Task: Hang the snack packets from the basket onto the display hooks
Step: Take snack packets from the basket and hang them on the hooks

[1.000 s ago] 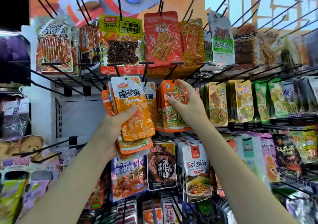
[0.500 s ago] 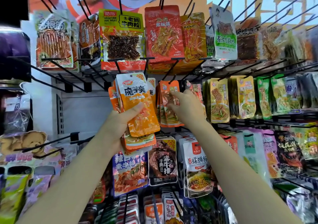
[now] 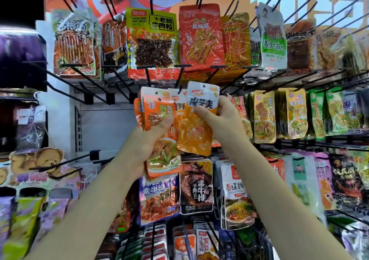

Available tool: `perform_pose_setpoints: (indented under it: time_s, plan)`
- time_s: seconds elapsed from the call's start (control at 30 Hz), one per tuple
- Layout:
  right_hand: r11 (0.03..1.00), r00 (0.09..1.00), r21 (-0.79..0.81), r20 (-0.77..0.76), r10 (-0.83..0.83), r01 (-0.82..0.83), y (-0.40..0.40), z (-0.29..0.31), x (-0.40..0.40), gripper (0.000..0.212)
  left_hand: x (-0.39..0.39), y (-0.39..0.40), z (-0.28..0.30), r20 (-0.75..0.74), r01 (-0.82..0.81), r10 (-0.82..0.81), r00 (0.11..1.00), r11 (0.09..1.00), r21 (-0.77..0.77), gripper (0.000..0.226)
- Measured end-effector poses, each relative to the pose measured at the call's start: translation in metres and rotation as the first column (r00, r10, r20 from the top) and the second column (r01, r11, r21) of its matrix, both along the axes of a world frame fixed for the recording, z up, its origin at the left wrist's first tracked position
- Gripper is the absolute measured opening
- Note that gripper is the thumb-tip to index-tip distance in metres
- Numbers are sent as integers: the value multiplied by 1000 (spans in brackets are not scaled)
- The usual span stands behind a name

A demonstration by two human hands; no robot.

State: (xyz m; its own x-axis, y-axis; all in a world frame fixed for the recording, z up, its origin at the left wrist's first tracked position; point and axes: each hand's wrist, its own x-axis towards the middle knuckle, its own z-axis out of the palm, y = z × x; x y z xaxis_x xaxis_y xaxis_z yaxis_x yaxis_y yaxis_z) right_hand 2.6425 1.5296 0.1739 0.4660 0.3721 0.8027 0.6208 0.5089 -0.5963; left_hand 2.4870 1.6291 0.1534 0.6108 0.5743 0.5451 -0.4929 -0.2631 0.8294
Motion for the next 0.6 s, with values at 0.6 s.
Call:
perform_pose_setpoints:
  time_s: [0.6]
  plan:
    - [995, 971, 37, 220, -93, 87, 37, 20, -9, 39, -37, 18, 2, 49, -19, 28, 998, 986, -163, 27]
